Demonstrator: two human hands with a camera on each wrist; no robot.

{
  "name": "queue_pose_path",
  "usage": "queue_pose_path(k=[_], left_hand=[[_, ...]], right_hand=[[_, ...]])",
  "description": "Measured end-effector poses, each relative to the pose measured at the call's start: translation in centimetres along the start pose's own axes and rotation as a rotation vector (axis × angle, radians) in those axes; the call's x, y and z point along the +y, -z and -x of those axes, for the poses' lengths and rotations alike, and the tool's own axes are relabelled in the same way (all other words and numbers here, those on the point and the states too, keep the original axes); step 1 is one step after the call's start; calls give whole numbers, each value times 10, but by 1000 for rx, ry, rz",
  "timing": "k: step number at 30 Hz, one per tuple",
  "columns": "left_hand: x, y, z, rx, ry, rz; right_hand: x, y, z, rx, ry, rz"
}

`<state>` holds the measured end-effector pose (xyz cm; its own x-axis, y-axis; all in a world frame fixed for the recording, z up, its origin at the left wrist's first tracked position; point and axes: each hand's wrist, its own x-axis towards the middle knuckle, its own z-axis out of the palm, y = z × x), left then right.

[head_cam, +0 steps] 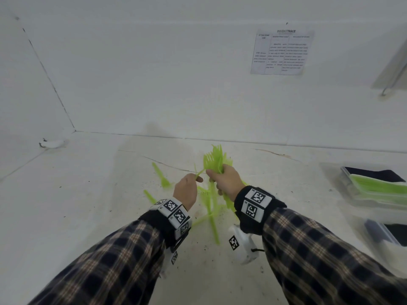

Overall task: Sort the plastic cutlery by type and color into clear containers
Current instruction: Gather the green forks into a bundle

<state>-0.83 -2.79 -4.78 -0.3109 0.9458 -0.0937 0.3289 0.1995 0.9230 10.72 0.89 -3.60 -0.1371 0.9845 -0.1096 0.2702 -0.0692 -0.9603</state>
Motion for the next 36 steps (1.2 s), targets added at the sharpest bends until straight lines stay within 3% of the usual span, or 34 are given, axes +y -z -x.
queue_pose_path(k=[4, 12, 15, 18, 25, 30, 36], left_hand=[[7, -8, 0, -37, 37, 120], [9, -14, -3, 120, 141, 249], [9, -20, -6, 73, 253, 351], [2, -26, -12, 26, 270, 293], [5, -25, -9, 162, 260, 355], [5, -28, -15, 168, 362, 409], [3, -32, -18, 138, 393, 439]], right_hand=[[2, -8, -4, 1, 8, -28], [7, -6, -1, -158, -57, -208], [4, -6, 4, -231, -30, -180], [5, -10, 4, -258, -42, -211], [13, -11, -2, -191, -61, -202], [15, -11, -2, -172, -63, -282], [24, -19, -8, -128, -100, -191]])
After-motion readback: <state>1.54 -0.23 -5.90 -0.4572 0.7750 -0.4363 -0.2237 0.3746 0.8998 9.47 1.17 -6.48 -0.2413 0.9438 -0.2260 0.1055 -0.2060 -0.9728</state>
